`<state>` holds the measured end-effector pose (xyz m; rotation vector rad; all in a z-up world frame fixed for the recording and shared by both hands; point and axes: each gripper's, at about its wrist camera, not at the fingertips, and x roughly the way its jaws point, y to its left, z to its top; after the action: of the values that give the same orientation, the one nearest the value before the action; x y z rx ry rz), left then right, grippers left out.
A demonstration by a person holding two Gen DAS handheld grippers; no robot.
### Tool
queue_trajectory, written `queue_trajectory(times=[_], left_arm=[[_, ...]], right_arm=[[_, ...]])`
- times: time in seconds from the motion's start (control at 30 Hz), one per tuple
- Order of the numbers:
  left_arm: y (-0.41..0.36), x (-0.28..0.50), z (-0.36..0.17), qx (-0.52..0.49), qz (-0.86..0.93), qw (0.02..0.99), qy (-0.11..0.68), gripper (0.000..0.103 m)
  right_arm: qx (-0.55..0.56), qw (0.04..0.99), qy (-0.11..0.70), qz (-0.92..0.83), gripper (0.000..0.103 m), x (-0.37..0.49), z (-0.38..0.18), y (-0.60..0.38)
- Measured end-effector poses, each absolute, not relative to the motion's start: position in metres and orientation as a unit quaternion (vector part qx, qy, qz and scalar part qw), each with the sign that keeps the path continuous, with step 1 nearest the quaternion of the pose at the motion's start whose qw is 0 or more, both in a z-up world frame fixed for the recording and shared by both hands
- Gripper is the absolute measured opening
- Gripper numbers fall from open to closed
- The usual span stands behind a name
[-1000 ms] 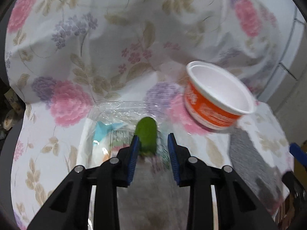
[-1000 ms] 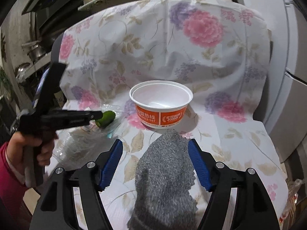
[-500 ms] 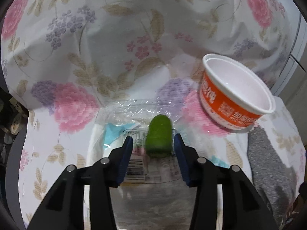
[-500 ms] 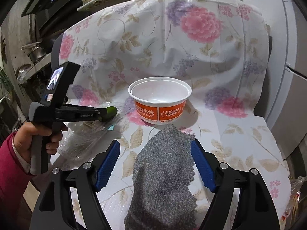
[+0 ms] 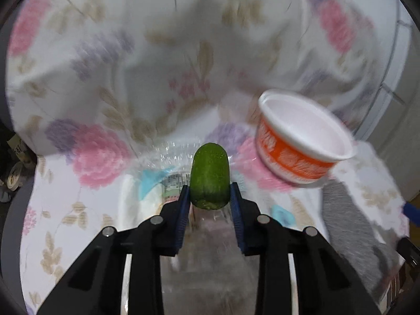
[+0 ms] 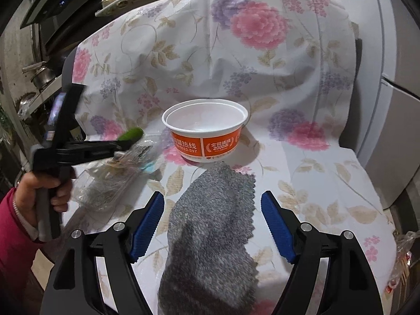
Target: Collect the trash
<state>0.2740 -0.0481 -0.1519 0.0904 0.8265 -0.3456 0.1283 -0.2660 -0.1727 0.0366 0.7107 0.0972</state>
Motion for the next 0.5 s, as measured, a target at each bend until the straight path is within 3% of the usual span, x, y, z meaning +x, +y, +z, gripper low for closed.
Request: queue_trajectory(times=[0.1, 0.23, 0.5], left_arm=[[-0.037, 0.234, -0.130, 0.039, -0.169, 0.909, 0.379, 0.028], [-0.034, 0.178, -0.125, 0.008, -0.206, 0.902, 0.380, 0.029], [-0.048, 0.111, -0.142, 0.001, -0.251, 0.888, 0.385, 0.029]], right_arm=[[0.016, 0.936, 0.349, 0.044, 0.077, 0.117, -0.170, -0.270], [0.004, 0.921, 0.382, 0.074, 0.063, 0.100, -0.183, -0.266], [0.035, 0.910, 0.400, 0.105, 0.062, 0.104, -0.197, -0.268]])
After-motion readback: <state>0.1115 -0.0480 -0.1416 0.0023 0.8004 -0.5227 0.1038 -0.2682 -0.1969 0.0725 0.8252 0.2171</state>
